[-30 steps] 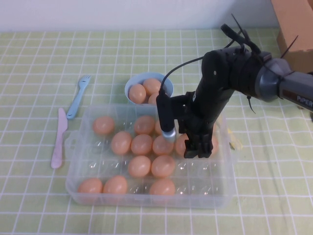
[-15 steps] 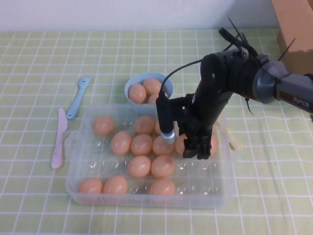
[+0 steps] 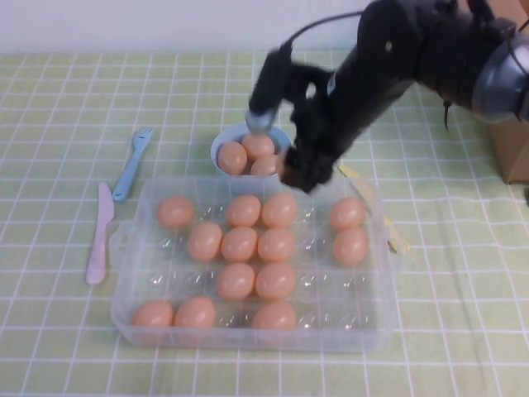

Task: Take an egg out of the egg box
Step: Place the egg in the bowl

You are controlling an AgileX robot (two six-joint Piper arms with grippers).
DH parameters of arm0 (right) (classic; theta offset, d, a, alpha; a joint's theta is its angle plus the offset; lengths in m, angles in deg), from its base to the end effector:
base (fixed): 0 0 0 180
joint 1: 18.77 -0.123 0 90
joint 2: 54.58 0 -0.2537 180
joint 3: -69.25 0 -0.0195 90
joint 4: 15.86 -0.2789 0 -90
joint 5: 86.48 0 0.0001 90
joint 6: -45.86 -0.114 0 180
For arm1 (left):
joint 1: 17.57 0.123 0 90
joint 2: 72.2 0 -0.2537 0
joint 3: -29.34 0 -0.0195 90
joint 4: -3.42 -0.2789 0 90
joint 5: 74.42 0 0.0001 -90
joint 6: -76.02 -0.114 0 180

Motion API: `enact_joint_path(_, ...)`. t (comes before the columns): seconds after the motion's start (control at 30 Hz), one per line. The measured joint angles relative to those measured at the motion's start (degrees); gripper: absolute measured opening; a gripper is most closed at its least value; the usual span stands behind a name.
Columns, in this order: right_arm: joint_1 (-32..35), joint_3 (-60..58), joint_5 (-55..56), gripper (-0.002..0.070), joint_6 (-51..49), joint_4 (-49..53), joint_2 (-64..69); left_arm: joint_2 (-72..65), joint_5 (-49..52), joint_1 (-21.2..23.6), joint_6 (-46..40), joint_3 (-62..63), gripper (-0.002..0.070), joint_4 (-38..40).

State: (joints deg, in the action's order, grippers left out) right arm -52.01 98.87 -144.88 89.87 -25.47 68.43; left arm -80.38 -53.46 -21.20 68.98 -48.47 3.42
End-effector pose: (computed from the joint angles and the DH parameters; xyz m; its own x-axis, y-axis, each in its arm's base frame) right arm 0.3856 0.2721 0.2396 -0.1946 -0.8713 -0.4505 -0.9279 0.3124 -0.2035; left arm 0.1345 -0.0085 0.1647 -0.2810 0.1406 -0.9493 0.0985 0.9882 0.1172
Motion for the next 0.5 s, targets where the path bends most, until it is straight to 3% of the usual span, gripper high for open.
enact_joint_path(0.2, 0.0, 2.3, 13.2, 0.0411, -26.4, -2.4, 2.0, 0.0, 0.0, 0.0, 0.0, 0.0, -0.0005, 0.0)
enact_joint_path(0.5, 0.6, 2.8, 28.9, 0.0411, -31.4, -6.1, 9.7, 0.0, 0.0, 0.0, 0.0, 0.0, -0.0005, 0.0)
